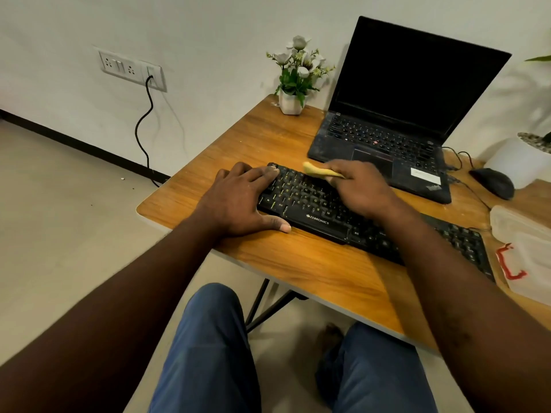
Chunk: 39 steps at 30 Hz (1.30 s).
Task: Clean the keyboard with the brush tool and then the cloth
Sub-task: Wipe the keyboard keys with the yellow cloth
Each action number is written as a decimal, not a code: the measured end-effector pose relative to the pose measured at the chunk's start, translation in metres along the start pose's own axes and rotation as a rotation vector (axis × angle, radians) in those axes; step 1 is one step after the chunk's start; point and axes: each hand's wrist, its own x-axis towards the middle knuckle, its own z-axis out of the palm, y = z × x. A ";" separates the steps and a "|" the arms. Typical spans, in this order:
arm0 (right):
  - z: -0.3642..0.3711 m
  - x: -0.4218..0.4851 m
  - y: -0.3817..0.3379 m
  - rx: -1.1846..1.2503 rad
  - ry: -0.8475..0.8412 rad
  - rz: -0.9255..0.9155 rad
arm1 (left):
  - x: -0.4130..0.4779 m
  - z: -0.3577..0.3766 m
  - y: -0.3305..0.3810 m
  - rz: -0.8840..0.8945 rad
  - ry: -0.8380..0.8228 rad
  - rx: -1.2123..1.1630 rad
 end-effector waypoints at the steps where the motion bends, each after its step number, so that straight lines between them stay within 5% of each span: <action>1: 0.010 0.007 -0.013 0.034 -0.009 -0.029 | -0.001 0.000 0.000 -0.001 0.007 0.003; 9: 0.058 0.007 -0.052 -0.048 -0.039 -0.086 | -0.003 -0.002 0.001 -0.020 0.058 0.009; 21: 0.016 -0.097 -0.008 -0.353 -0.181 -0.319 | -0.003 -0.001 0.001 -0.055 0.043 0.008; 28: -0.015 -0.130 0.054 -0.203 -0.075 -0.273 | -0.007 -0.002 0.003 -0.028 0.066 0.023; 35: 0.005 -0.114 0.029 0.043 0.185 -0.181 | -0.005 0.002 0.041 0.030 0.096 0.000; 39: 0.014 -0.064 0.002 0.007 0.065 -0.156 | 0.001 0.008 0.062 0.004 0.171 -0.014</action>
